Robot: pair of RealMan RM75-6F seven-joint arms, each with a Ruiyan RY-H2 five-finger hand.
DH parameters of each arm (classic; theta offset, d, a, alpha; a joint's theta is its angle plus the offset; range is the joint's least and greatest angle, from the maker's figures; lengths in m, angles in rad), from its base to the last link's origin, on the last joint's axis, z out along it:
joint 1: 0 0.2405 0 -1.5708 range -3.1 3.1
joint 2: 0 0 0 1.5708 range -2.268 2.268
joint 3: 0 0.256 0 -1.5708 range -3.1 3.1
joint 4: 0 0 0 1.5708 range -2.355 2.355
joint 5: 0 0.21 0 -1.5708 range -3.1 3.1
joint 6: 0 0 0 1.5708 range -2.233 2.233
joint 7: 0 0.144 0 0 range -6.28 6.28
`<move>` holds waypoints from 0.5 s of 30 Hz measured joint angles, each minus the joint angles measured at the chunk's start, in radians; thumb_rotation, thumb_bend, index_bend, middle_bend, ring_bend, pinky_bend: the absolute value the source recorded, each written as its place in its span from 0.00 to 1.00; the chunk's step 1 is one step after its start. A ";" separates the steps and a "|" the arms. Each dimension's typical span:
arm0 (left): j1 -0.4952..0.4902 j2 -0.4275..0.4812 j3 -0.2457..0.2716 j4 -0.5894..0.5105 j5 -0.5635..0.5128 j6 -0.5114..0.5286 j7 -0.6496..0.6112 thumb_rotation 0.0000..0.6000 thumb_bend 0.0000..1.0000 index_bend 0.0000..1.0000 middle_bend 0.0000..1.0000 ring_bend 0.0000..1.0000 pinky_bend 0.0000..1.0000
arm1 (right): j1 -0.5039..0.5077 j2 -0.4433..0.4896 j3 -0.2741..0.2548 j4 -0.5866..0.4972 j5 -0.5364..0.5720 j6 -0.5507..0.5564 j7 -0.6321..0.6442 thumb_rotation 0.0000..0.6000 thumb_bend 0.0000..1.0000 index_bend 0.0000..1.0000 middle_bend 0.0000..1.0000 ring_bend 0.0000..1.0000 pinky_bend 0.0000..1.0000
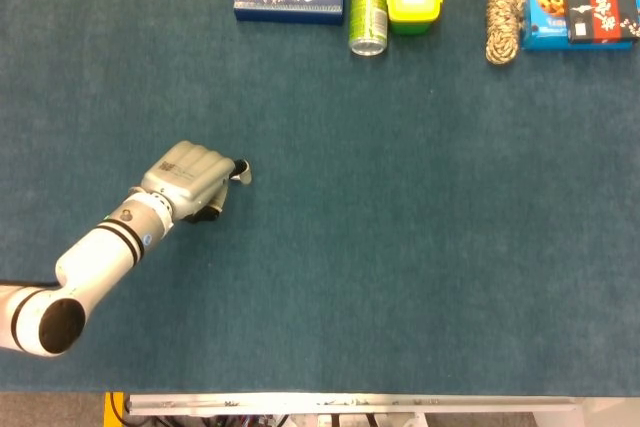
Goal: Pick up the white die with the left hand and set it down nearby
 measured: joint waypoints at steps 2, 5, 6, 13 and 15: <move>-0.001 -0.005 -0.002 0.009 -0.005 -0.003 0.000 1.00 1.00 0.26 1.00 1.00 1.00 | 0.000 0.001 0.001 0.001 0.001 -0.001 0.001 1.00 0.40 0.27 0.37 0.29 0.37; -0.004 -0.015 -0.004 0.022 -0.013 -0.007 0.002 1.00 1.00 0.25 1.00 1.00 1.00 | 0.000 0.001 0.001 0.001 0.003 -0.002 0.003 1.00 0.40 0.27 0.37 0.29 0.37; -0.005 -0.018 -0.004 0.025 -0.015 -0.009 0.003 1.00 1.00 0.25 1.00 1.00 1.00 | 0.000 0.002 0.002 0.001 0.003 -0.002 0.004 1.00 0.40 0.27 0.37 0.29 0.37; -0.009 -0.036 -0.010 0.043 -0.016 -0.017 0.003 1.00 1.00 0.23 1.00 1.00 1.00 | -0.001 0.004 0.002 0.001 0.003 0.000 0.009 1.00 0.40 0.27 0.37 0.29 0.37; -0.011 -0.037 -0.008 0.045 -0.018 -0.018 0.005 1.00 1.00 0.23 1.00 1.00 1.00 | -0.001 0.004 0.002 0.002 0.003 0.000 0.008 1.00 0.40 0.27 0.37 0.29 0.37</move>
